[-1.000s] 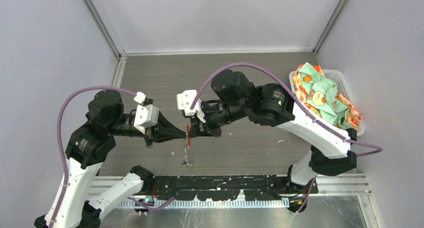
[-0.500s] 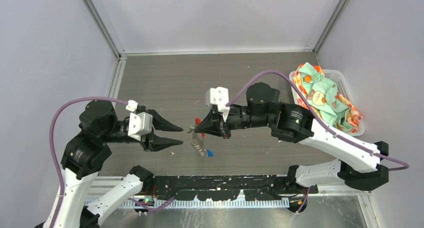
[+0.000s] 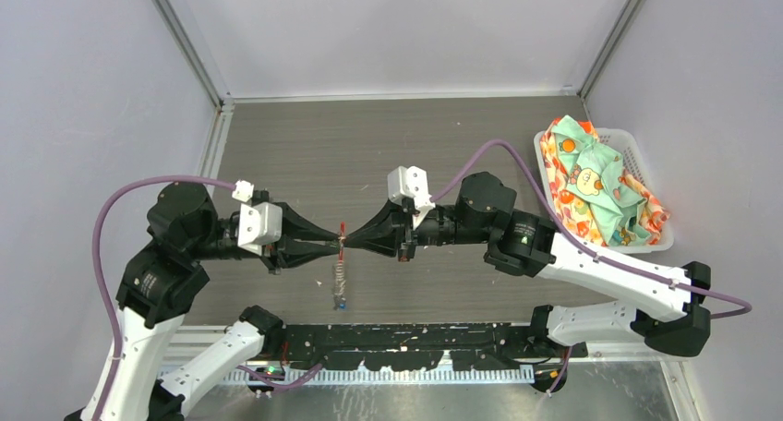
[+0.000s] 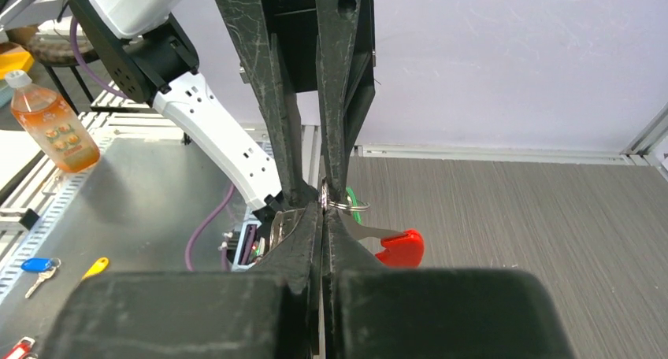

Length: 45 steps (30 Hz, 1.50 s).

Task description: Put the keys on the keyring

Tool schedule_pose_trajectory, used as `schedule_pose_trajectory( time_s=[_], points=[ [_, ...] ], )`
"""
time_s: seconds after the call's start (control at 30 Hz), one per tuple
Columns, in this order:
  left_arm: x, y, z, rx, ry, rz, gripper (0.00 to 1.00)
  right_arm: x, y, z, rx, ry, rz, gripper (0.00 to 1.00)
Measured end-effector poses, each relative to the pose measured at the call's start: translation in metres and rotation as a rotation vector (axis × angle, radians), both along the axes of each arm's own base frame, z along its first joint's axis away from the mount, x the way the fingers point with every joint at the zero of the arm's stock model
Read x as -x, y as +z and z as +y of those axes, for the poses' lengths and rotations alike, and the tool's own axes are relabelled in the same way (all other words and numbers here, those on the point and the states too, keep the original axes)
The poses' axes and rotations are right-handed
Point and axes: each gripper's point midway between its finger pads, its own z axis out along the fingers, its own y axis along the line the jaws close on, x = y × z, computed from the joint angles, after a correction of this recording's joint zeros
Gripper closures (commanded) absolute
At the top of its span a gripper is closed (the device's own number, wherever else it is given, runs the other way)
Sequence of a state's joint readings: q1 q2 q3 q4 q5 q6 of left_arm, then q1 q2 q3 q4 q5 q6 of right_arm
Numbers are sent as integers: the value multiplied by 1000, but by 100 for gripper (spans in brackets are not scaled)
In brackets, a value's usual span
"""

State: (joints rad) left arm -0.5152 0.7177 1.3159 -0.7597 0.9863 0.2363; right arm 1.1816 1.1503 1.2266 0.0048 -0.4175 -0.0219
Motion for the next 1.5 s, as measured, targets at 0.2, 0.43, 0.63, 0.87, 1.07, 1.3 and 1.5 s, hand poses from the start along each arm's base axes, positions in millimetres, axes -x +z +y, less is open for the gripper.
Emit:
schedule_pose_trajectory(
  time_s=[0.2,0.43,0.63,0.87,1.07,1.3,1.5],
  points=[
    [-2,0,-1,-2,0,-2,91,1,4,2,-37,7,12,99],
    [-3,0,-1,-7,8,0,100,2,3,2,-38,15,17,91],
    [-7,-2,-1,-25,12,-5,100,2,5,-5,30,2,12,71],
    [-9,-8,0,-59,25,24,100,5,46,-19,46,-4,-51,59],
    [-12,-7,-1,-70,26,50,100,1,43,-16,143,1,-82,59],
    [-12,-11,-2,-84,23,76,100,-11,6,9,339,29,-72,71],
    [-12,-15,-1,-96,26,89,100,-9,-6,6,417,58,-72,80]
  ],
)
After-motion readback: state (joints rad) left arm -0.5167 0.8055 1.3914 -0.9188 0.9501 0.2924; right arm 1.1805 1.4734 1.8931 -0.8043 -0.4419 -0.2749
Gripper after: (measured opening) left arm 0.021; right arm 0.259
